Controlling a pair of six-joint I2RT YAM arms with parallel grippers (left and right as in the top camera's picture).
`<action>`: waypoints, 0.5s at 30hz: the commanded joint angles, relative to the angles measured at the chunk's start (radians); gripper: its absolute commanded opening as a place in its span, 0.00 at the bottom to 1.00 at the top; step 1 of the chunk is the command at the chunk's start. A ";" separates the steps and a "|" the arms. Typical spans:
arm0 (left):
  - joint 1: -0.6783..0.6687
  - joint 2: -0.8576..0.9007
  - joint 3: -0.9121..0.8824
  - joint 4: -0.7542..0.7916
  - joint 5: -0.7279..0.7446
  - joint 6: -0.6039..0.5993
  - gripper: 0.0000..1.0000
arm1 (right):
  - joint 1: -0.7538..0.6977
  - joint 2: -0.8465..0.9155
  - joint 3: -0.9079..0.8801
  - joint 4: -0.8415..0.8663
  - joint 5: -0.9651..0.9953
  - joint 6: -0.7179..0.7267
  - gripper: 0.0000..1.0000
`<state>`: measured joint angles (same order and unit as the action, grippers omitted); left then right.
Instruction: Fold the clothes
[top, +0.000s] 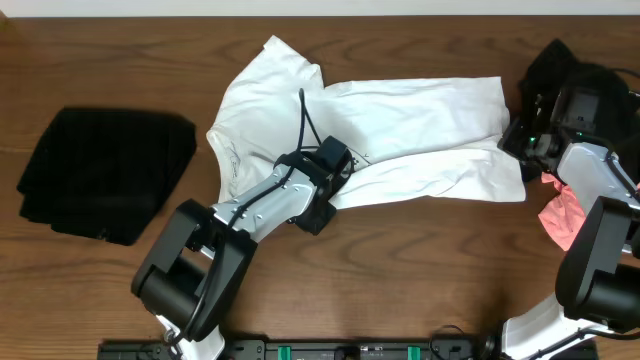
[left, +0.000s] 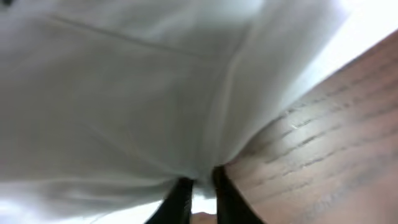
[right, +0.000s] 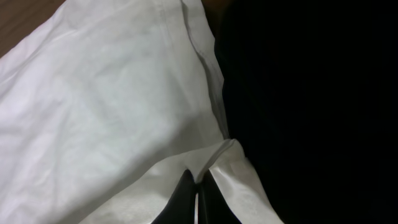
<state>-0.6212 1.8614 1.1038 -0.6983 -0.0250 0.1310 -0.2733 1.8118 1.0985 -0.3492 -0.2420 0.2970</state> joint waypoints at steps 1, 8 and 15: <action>0.000 0.017 -0.010 0.002 -0.051 0.005 0.09 | 0.002 0.007 0.013 -0.003 0.006 0.002 0.01; 0.000 -0.009 0.016 -0.070 -0.066 0.003 0.06 | 0.002 0.007 0.013 -0.005 0.006 0.002 0.01; 0.000 -0.138 0.118 -0.222 -0.073 0.003 0.06 | 0.002 0.007 0.013 -0.005 0.006 0.002 0.01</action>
<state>-0.6212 1.8099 1.1542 -0.8982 -0.0792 0.1318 -0.2733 1.8118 1.0985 -0.3527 -0.2424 0.2970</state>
